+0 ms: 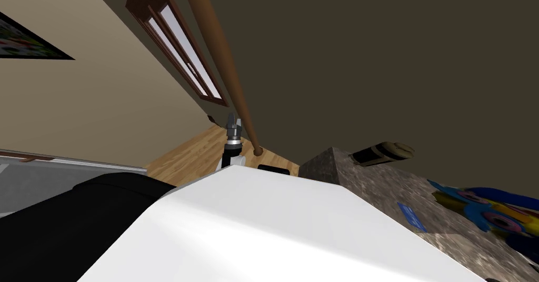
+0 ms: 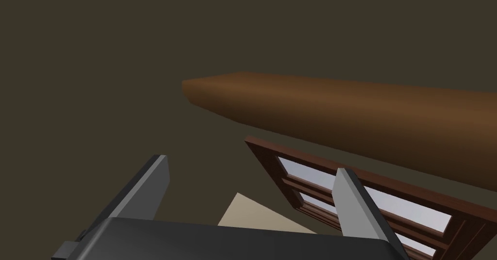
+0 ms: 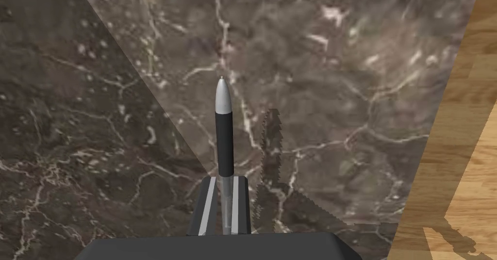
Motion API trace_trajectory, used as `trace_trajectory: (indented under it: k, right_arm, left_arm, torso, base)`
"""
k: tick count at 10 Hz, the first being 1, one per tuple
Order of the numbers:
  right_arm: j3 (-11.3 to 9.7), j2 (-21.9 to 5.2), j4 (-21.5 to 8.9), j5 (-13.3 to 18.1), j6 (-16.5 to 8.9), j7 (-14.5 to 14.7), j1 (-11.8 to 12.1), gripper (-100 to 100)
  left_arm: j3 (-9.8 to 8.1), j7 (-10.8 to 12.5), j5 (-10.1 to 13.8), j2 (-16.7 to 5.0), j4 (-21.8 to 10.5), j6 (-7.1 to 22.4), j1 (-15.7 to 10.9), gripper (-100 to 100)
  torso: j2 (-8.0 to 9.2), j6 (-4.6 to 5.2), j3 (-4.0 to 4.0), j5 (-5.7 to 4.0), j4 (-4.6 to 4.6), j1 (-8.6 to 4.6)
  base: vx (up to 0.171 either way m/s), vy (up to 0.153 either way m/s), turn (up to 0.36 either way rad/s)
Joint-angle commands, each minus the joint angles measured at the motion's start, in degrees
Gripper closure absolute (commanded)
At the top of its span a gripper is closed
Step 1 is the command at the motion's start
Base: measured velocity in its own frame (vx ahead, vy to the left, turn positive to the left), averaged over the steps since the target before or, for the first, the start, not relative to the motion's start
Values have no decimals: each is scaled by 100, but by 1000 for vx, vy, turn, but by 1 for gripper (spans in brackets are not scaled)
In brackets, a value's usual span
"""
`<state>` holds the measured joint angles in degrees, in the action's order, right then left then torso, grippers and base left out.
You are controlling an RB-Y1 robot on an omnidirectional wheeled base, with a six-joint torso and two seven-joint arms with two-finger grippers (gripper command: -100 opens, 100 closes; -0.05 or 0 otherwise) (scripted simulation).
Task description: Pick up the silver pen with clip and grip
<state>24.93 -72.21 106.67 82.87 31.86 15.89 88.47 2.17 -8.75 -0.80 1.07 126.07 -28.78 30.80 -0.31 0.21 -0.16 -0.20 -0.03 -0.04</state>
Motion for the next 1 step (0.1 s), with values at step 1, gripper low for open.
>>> trace_trajectory:
  k: [1]
  right_arm:
    - [0,0,0,0,0,0,0,0]
  left_arm:
    - [0,0,0,0,0,0,0,0]
  torso:
    - [0,0,0,0,0,0]
  base:
    - [0,0,0]
